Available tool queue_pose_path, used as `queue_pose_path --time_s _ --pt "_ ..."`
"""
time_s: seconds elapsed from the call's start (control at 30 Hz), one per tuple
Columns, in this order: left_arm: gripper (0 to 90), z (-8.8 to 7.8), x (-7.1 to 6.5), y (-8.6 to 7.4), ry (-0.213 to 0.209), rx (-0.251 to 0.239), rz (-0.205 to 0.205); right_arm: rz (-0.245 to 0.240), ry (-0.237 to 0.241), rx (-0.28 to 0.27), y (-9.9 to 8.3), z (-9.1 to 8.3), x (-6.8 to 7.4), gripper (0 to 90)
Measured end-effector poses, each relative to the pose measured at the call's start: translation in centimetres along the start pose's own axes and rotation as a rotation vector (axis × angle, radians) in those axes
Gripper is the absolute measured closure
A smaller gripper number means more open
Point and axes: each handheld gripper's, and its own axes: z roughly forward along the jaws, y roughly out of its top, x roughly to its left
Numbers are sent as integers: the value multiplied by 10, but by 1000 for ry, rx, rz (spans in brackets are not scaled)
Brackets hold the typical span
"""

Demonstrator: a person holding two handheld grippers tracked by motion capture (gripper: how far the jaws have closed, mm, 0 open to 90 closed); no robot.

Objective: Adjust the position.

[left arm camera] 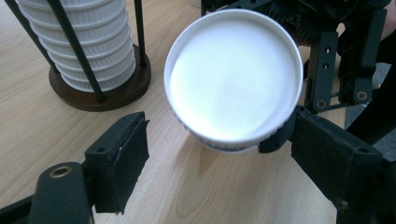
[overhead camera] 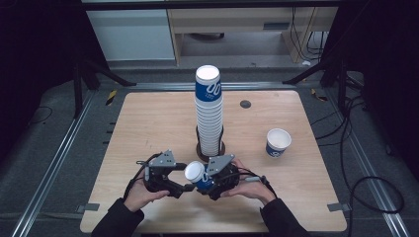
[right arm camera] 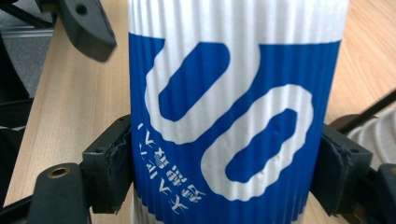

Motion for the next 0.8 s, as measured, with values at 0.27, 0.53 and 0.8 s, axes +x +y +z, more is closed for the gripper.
queue_pose_path --time_s 0.27,0.53,0.8 --pt "190 4 -2 0 -7 16 8 -32 16 2 2 8 4 205" --pt "216 8 -5 0 -20 34 14 -56 31 -5 6 12 9 205" --pt "248 9 -6 0 -32 40 10 -64 35 4 7 14 11 204"
